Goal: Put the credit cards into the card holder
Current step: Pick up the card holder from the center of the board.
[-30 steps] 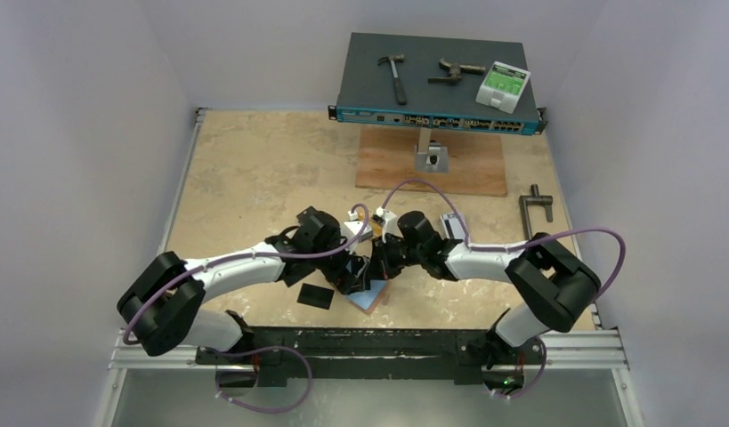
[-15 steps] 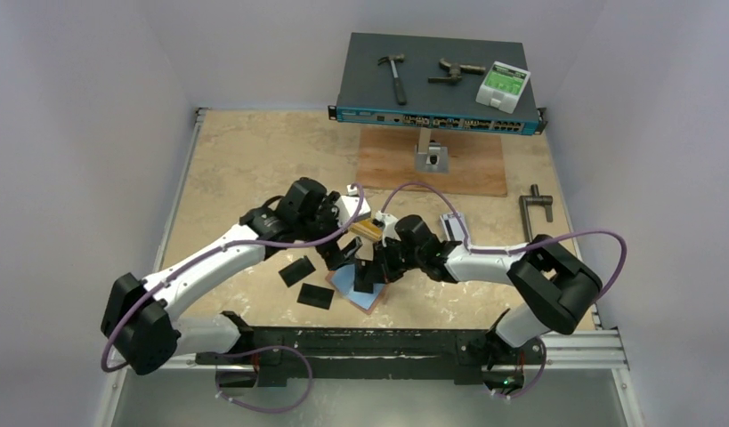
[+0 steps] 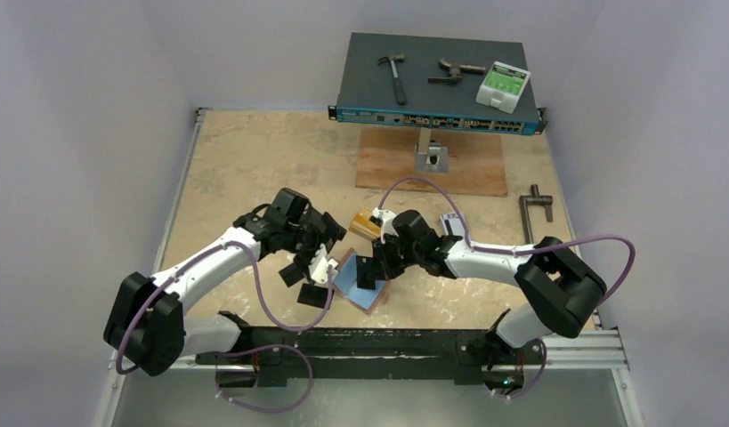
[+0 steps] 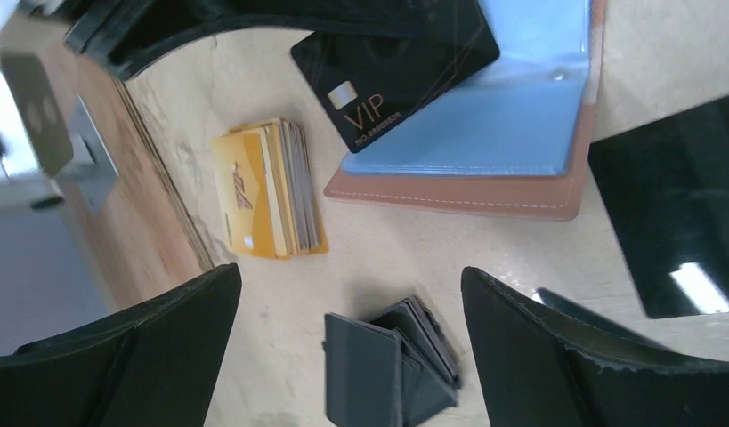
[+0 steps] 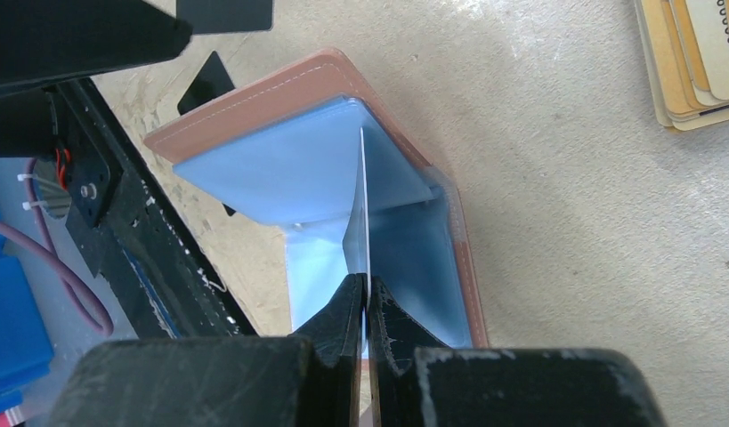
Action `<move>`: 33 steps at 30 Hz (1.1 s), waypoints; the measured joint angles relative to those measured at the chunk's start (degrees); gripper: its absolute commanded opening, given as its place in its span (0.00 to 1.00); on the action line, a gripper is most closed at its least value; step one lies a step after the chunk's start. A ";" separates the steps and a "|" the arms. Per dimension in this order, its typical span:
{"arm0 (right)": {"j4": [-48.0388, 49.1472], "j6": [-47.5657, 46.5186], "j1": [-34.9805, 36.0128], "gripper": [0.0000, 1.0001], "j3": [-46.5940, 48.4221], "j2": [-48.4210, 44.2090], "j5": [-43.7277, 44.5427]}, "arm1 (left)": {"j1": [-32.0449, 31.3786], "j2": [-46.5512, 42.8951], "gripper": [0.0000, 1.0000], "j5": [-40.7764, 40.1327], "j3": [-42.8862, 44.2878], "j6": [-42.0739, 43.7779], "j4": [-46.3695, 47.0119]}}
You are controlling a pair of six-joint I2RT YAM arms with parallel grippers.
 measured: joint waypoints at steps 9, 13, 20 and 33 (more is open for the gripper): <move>-1.75 -0.76 0.00 0.00 1.20 0.00 0.98 | 2.25 2.21 0.50 8.61 -2.97 25.51 -0.92; -2.62 -1.31 0.00 0.00 2.05 0.00 1.07 | 2.27 3.48 0.38 10.05 -2.95 28.48 -6.97; -3.13 -1.97 0.00 0.00 2.34 0.00 1.29 | 2.08 4.55 0.39 10.82 -2.97 29.49 -14.19; -5.60 -2.12 -0.11 0.00 2.71 -2.10 3.10 | -6.23 9.25 0.07 10.32 -3.74 29.49 -7.93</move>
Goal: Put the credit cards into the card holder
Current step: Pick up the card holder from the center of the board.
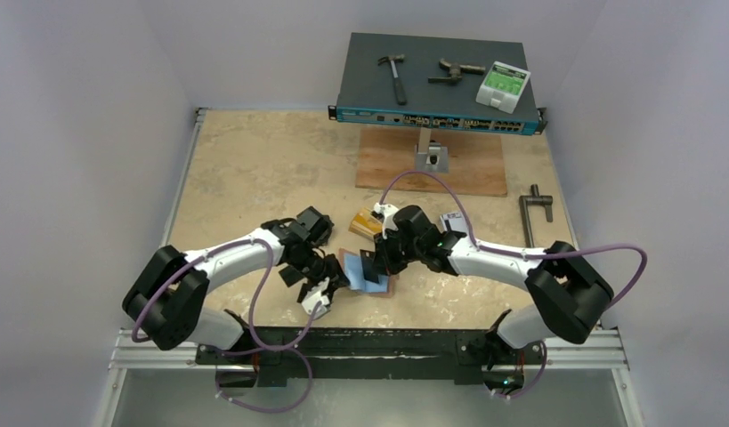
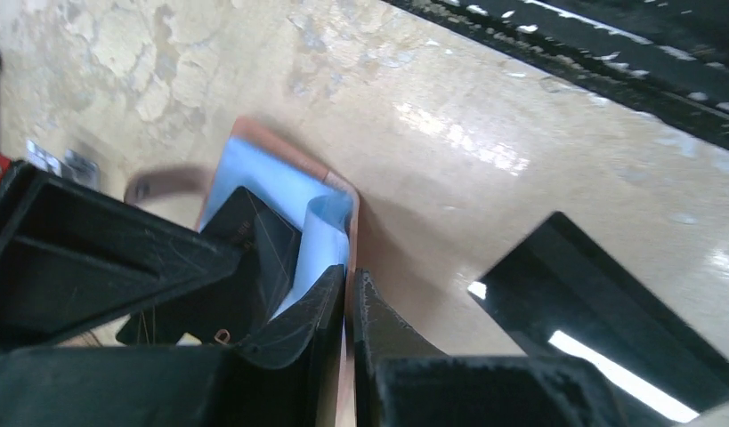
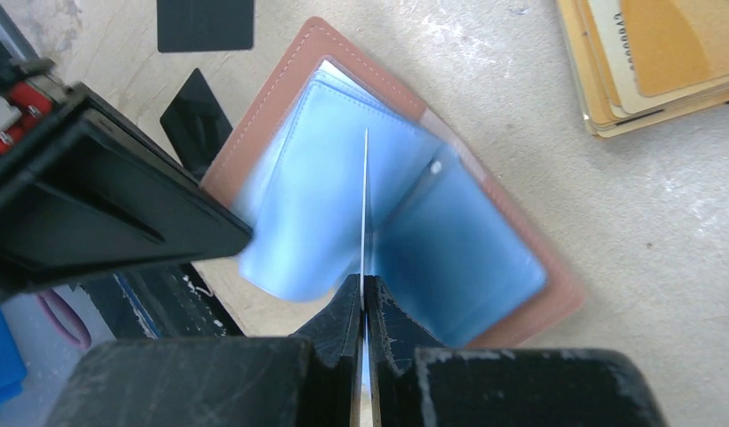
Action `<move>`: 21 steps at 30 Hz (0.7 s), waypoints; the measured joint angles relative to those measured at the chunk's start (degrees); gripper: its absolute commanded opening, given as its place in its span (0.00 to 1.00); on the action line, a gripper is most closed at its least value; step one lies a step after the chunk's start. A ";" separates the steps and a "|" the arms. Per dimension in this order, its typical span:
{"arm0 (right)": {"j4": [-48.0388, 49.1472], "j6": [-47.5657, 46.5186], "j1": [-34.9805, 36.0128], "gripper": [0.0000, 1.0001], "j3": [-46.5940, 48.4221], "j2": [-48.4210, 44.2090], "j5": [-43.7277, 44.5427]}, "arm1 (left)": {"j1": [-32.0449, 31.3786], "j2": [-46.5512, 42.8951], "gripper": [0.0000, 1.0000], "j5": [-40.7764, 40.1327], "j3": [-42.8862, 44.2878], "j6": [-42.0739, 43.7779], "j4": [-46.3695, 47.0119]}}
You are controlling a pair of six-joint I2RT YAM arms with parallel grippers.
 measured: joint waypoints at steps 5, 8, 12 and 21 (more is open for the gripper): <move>-2.69 -0.33 -0.04 0.00 0.48 -1.95 2.43 | -4.13 2.16 0.07 -0.57 0.00 -1.92 7.87; -3.72 -0.52 -0.07 0.00 0.48 -2.69 3.85 | -6.40 3.50 0.21 -1.05 -0.15 -4.66 12.74; -4.66 -0.48 -0.04 0.00 0.48 -3.15 4.26 | -8.50 4.37 0.51 -2.60 -0.68 -9.05 16.83; -4.28 -0.48 -0.07 0.00 0.48 -1.49 5.22 | -8.92 0.94 0.58 -5.95 -0.72 -17.27 13.97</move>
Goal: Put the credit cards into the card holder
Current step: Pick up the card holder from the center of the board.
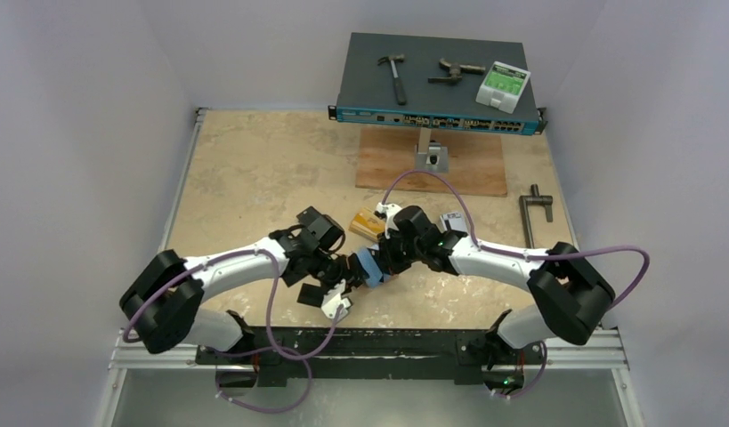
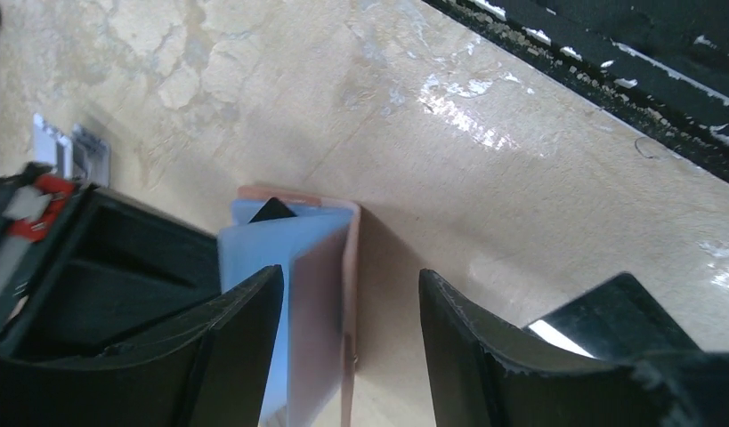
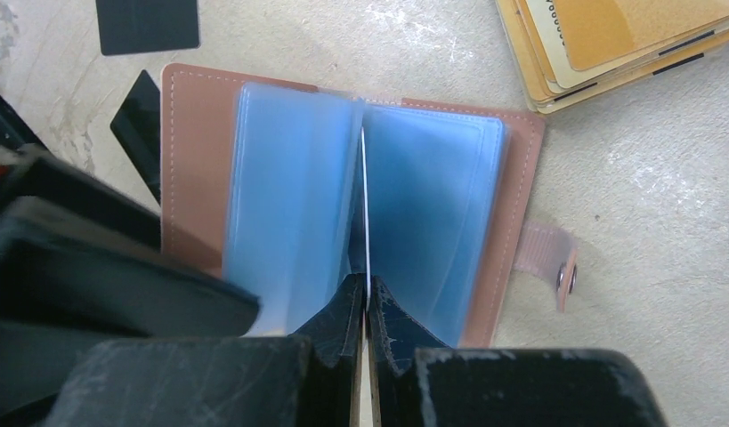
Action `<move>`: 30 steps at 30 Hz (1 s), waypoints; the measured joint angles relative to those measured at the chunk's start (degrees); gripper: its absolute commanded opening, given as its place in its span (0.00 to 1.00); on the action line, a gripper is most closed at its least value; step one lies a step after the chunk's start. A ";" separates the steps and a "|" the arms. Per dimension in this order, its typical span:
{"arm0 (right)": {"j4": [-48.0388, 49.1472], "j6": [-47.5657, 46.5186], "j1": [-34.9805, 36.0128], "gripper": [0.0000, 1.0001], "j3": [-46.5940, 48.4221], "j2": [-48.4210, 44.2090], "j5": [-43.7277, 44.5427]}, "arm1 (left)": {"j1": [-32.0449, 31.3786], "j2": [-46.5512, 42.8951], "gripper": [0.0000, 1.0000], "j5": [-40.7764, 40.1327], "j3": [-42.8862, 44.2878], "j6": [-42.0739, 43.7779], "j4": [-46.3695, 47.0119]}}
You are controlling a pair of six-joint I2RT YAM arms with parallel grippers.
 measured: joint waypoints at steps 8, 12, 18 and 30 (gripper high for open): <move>0.63 0.50 0.39 0.00 0.00 0.61 0.22 | 0.02 -7.93 0.48 -2.25 3.48 -11.93 -3.30; 0.74 0.68 0.92 0.00 0.00 0.48 0.59 | 0.15 -5.99 0.42 -3.72 9.73 -20.13 -0.85; 0.24 1.64 1.20 0.00 0.00 0.28 2.62 | 0.09 -2.56 0.40 -4.07 12.15 -24.79 1.92; 0.61 1.97 1.92 0.00 0.07 -0.11 2.60 | 0.42 2.14 0.37 -6.82 5.88 -22.05 5.51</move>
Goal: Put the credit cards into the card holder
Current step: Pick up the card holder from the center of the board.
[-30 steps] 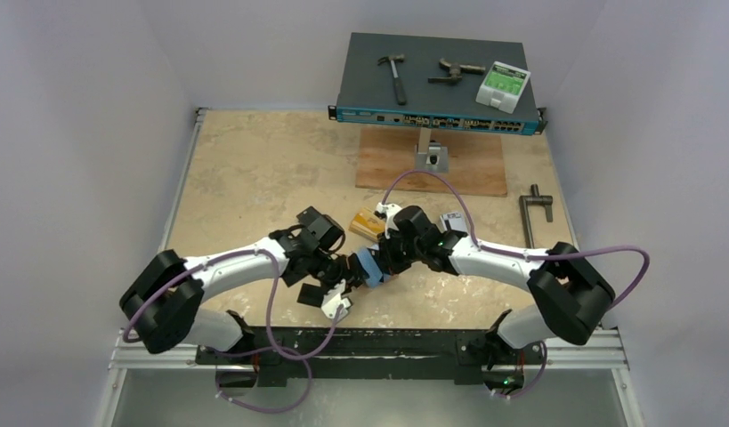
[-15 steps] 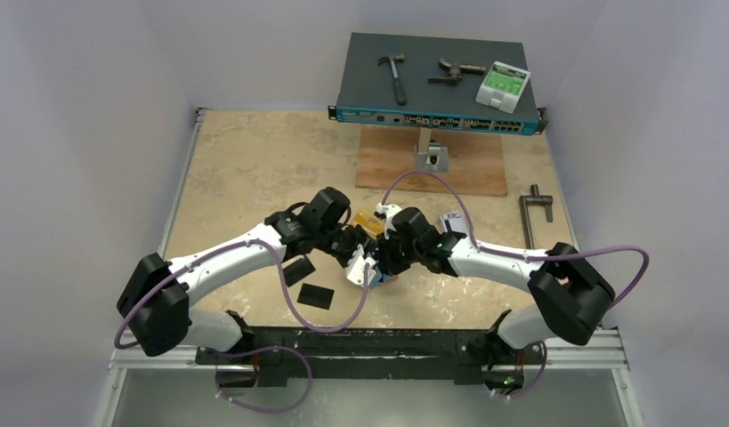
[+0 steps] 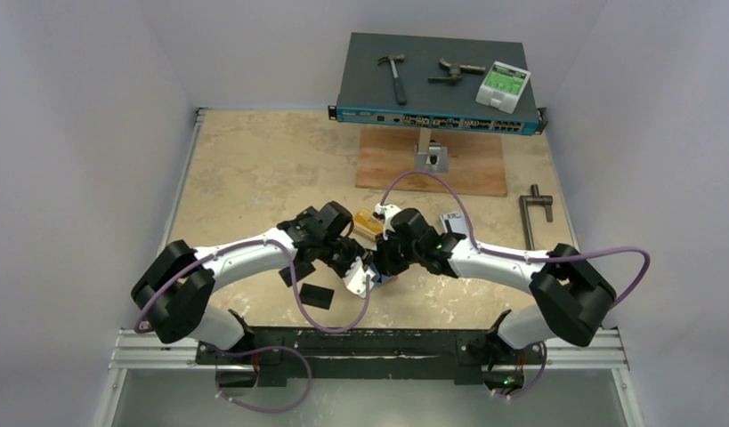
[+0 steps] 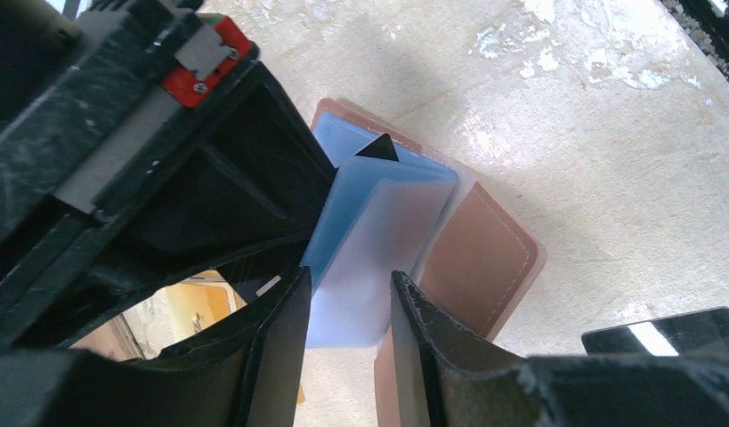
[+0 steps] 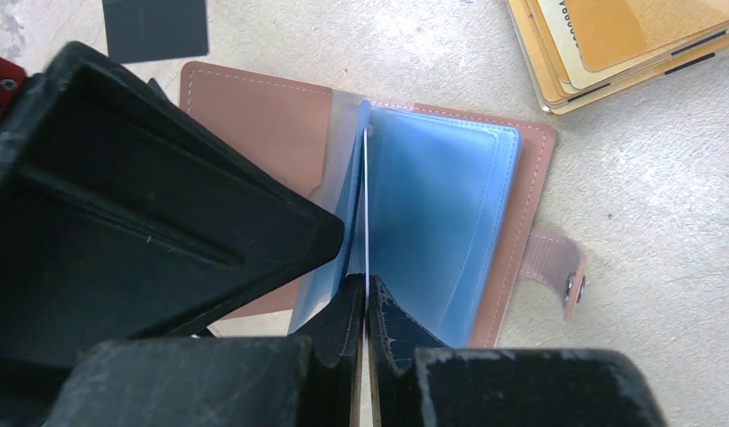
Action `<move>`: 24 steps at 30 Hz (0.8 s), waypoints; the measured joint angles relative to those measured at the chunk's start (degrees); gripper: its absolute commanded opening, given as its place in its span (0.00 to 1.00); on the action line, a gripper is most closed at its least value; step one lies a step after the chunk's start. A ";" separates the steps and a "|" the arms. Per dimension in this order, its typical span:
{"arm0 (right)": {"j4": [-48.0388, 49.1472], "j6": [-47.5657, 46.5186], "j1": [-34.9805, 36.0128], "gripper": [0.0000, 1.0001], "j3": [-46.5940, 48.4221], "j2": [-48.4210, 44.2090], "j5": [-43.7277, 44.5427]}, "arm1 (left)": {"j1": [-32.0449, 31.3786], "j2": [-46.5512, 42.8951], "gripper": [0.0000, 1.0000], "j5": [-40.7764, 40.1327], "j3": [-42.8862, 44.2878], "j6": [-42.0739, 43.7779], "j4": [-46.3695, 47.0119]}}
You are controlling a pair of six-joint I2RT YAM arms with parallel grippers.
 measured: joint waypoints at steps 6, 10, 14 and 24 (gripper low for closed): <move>0.02 0.00 0.00 0.00 -0.02 -0.07 -0.15 | 0.00 0.20 0.35 -0.66 -1.20 1.22 0.61; 0.02 0.00 0.00 0.00 -0.02 -0.09 -0.17 | 0.00 0.20 0.34 -0.96 -1.40 2.51 -0.09; -0.02 0.00 0.00 0.00 -0.02 -0.48 -0.17 | 0.02 0.17 0.29 -1.42 -1.40 3.91 -1.62; -0.04 0.02 0.00 0.00 -0.61 -2.99 0.04 | 0.11 -5.79 0.28 -2.16 -4.26 4.15 -7.65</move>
